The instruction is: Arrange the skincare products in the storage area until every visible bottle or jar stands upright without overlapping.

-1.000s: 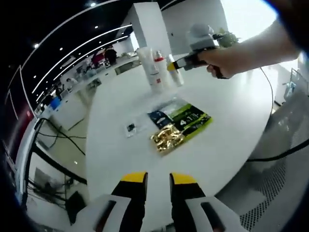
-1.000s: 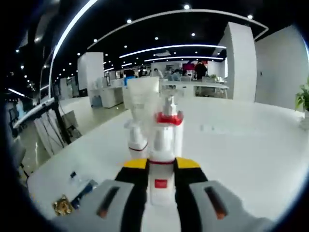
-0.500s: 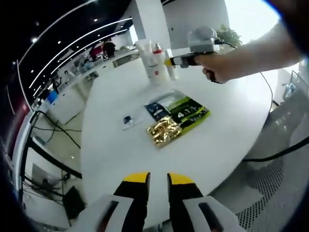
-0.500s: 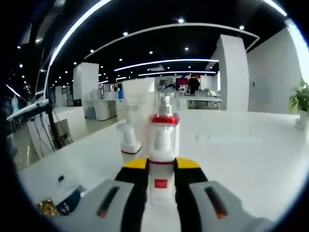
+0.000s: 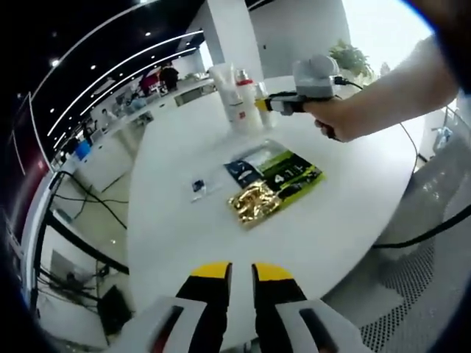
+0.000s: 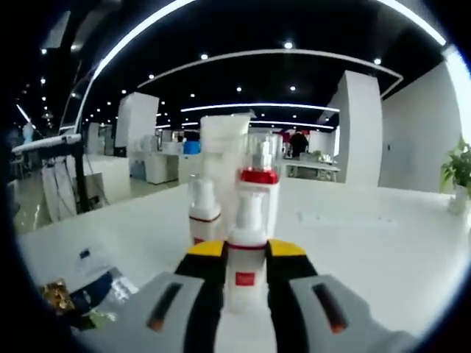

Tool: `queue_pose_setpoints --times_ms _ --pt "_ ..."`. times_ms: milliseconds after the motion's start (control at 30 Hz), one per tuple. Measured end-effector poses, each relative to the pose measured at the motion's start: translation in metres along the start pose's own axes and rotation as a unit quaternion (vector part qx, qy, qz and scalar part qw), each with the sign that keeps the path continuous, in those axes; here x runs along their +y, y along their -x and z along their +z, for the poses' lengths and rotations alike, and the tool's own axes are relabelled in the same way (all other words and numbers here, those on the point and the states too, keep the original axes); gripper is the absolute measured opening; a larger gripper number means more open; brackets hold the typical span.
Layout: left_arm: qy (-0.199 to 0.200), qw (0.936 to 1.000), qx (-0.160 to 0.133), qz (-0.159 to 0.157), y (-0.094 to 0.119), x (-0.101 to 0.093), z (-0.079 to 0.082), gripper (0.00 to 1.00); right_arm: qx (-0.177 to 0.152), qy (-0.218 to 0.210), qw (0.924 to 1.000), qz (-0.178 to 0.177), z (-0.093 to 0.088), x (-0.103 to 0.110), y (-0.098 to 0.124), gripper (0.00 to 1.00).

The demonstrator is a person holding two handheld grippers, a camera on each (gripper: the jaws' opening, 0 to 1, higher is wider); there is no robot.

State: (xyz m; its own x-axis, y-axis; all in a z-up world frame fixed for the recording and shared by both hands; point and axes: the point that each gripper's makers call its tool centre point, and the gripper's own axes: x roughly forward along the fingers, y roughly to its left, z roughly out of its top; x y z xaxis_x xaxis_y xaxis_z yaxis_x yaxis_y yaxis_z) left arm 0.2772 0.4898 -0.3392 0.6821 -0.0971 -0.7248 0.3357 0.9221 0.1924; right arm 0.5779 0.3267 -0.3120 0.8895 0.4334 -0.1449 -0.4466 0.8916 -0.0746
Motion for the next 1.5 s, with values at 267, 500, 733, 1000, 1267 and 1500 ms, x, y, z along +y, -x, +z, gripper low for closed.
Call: queue_pose_setpoints --times_ms 267,500,733,1000,1267,1500 --pt "-0.003 1.0000 -0.003 0.001 0.000 0.000 0.001 0.11 0.033 0.004 0.9995 0.003 -0.017 0.000 0.011 0.22" --pt "-0.005 1.0000 -0.001 0.001 0.000 0.001 0.001 0.11 0.061 -0.002 0.9981 0.007 -0.031 -0.002 0.015 0.37" --pt "-0.005 1.0000 -0.001 0.000 -0.001 0.001 0.001 0.11 0.090 0.000 0.9946 0.052 -0.040 -0.004 0.029 0.29" --pt "-0.004 1.0000 0.002 0.001 -0.001 0.000 0.000 0.11 0.107 0.030 0.9910 0.074 -0.046 -0.016 0.030 0.20" --pt "-0.001 1.0000 0.006 0.003 -0.001 0.001 -0.002 0.11 0.112 0.012 0.9886 0.099 -0.047 -0.008 0.024 0.20" --pt "-0.003 1.0000 0.006 0.002 -0.001 0.001 -0.002 0.11 0.118 0.017 0.9860 0.117 -0.047 -0.001 0.017 0.17"
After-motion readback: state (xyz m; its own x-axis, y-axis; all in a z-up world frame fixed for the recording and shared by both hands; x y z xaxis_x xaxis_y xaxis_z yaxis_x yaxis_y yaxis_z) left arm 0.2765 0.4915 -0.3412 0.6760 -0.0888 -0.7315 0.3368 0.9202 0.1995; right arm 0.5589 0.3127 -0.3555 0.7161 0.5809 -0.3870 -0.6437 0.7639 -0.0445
